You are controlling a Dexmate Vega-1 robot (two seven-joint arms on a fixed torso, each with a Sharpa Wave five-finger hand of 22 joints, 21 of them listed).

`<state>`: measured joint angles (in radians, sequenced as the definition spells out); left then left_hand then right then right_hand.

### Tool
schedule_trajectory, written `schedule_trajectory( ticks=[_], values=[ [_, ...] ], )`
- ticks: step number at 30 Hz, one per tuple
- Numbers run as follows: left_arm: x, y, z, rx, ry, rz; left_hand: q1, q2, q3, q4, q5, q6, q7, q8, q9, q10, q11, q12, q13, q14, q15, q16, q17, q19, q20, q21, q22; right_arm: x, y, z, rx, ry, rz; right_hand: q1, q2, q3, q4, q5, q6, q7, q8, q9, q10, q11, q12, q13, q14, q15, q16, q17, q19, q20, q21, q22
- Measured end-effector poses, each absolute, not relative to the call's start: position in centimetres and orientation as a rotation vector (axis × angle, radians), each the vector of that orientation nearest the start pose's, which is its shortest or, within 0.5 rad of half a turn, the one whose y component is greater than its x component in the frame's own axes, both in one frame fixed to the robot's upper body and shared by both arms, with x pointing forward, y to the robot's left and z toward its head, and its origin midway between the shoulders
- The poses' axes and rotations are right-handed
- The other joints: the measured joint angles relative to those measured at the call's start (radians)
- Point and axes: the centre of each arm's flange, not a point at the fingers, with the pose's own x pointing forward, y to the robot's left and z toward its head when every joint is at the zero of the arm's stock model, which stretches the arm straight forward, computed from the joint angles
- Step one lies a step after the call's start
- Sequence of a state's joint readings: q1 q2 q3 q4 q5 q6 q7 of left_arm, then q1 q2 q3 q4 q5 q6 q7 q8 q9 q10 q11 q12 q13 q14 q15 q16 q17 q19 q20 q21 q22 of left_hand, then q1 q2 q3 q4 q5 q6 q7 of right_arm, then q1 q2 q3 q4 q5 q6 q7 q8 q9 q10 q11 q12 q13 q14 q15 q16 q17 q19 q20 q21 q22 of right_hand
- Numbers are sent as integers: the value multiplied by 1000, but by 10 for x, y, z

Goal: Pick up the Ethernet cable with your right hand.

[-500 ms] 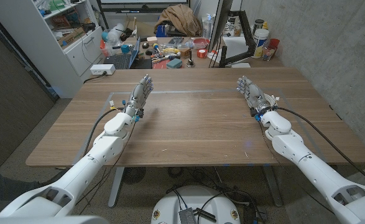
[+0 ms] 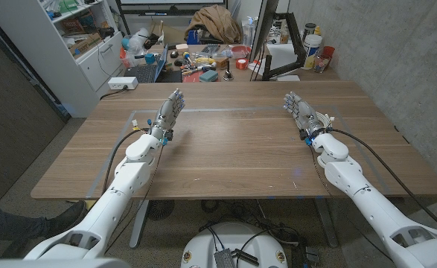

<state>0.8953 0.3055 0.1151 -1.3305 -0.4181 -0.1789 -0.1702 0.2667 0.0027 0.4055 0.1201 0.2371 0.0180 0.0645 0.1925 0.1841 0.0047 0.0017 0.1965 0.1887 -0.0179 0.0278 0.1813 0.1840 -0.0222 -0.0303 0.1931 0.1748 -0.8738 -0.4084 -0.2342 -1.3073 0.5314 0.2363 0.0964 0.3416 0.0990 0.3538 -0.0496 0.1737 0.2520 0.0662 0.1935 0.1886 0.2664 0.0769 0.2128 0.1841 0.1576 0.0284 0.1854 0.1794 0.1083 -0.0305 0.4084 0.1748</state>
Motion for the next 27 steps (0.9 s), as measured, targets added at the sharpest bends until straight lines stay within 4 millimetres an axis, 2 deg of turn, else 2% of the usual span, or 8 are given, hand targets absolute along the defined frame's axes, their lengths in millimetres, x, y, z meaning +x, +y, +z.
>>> schedule_trajectory(
  ticks=[12, 16, 27],
  values=[
    [650, 285, -33, -12, -573, -221, 2, 2, 0, 0, 4, 0, 0, 0, 0, 4, -4, 0, 0, 0, 0, 0, 0, 0, 0, 0, 0, 648, -289, -23, 21, -617, 203, 5, 5, 0, 0, 0, 4, -4, 0, 0, 5, -5, 0, 0, 0, 0, 0, 0, 0, 0, 0, 0],
    [645, 290, -34, -38, -583, -205, 5, 5, 0, 0, 4, 0, 0, 0, 0, 4, -4, 0, 0, 0, 0, 4, 0, 0, 0, 0, 0, 647, -286, -21, -39, -624, 199, 5, 5, 4, -4, 0, 6, -6, 0, 0, 5, -5, 0, 0, 5, -5, 0, -3, 6, -6, 0, 0],
    [640, 294, -36, -49, -586, -197, 5, 5, 0, 0, 4, 0, 0, 0, 0, 4, -4, 0, 0, 0, 0, 4, 0, 0, 0, 0, 0, 642, -283, -16, -123, -645, 171, 5, 5, 4, -4, 0, 6, -6, 0, 0, 5, -5, 0, 0, 5, -5, 0, -3, 11, 0, -6, 0]
  ],
)
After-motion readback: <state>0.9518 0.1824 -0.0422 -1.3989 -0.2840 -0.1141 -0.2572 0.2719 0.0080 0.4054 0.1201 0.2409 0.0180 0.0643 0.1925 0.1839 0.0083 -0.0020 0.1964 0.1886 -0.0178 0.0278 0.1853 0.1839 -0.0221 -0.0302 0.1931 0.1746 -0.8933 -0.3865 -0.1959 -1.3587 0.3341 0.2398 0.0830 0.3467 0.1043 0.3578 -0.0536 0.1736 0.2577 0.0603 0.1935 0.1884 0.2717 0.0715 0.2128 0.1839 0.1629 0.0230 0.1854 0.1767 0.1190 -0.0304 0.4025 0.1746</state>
